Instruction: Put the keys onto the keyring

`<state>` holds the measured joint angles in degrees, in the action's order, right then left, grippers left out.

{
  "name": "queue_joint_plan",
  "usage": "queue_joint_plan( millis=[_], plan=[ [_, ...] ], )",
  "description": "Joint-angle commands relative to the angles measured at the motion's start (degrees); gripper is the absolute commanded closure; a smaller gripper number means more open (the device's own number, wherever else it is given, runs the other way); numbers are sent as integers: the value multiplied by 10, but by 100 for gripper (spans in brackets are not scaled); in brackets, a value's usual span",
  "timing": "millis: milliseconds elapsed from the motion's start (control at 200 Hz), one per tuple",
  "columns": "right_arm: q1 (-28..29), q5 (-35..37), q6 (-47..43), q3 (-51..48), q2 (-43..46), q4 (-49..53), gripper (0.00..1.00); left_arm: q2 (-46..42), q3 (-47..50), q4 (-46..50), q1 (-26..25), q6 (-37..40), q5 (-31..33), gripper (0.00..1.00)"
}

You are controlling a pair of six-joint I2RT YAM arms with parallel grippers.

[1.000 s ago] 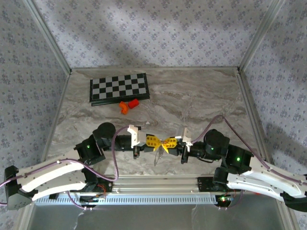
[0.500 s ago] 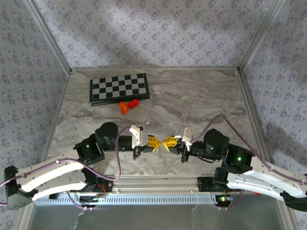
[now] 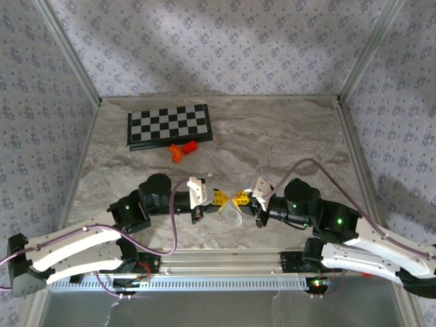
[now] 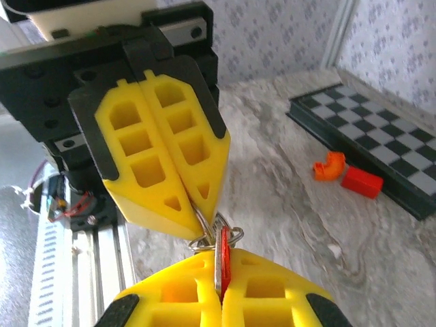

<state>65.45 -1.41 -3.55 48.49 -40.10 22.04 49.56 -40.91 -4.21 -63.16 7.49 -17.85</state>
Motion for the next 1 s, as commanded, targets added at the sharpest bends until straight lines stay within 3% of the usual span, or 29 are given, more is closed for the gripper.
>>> queue_joint_plan(
  millis=[0, 235, 465, 495, 555, 995],
  plan=[
    [-18, 48, -13, 63, -23, 32, 100, 15, 21, 4, -3, 11, 45, 96],
    [-114, 36, 7, 110, -109, 73, 100, 44, 48, -43, -4, -5, 64, 68],
    [-234, -27, 25, 137, -193, 83, 100, 35, 70, -47, -3, -17, 139, 53],
    [-251, -38, 27, 137, -203, 79, 100, 36, 69, -44, -2, -18, 145, 40],
    [-278, -53, 30, 136, -222, 68, 100, 39, 70, -42, -2, -18, 149, 30],
    [-413, -125, 42, 141, -338, -20, 100, 94, 58, -55, 3, -47, 161, 17]
  ],
)
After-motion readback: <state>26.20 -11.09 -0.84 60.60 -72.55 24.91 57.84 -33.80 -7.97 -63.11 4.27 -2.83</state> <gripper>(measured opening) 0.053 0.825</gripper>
